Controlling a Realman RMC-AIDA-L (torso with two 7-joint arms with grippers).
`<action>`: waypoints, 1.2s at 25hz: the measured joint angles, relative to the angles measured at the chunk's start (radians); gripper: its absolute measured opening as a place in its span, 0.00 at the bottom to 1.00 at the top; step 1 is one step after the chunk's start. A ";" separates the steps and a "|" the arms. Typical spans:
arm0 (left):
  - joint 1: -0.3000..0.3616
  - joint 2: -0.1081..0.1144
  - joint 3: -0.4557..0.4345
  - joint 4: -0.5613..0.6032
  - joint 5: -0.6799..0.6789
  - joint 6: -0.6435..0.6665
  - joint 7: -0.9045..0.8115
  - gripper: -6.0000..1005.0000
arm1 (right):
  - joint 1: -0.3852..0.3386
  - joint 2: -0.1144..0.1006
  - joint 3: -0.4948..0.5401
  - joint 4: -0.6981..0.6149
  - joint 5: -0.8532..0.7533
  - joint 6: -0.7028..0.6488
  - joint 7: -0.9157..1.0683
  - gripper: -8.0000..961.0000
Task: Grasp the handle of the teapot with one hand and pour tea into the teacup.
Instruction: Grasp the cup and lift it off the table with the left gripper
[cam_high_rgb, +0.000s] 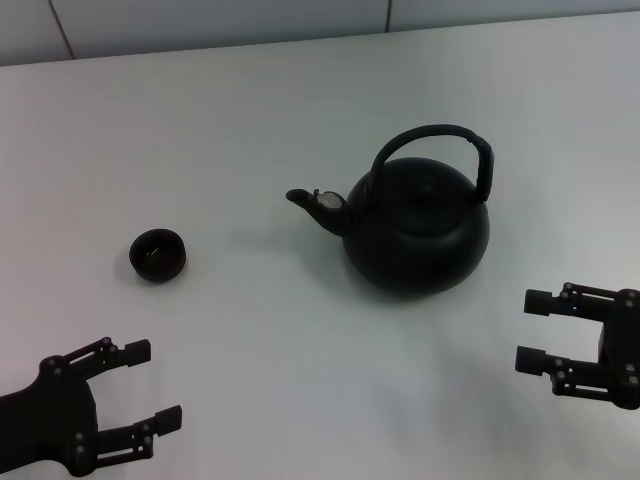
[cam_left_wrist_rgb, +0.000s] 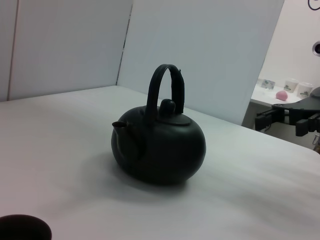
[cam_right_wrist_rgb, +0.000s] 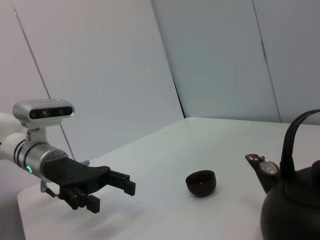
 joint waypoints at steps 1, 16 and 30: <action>0.000 0.000 0.000 0.000 0.000 0.000 0.000 0.86 | 0.000 0.000 0.000 0.000 0.000 0.000 0.000 0.74; 0.000 0.000 -0.004 0.000 -0.005 -0.005 0.000 0.84 | 0.006 0.001 0.000 0.000 0.000 -0.001 0.001 0.74; -0.039 -0.005 -0.021 -0.122 -0.208 -0.279 0.107 0.82 | 0.038 0.002 0.009 0.024 0.008 -0.006 0.001 0.74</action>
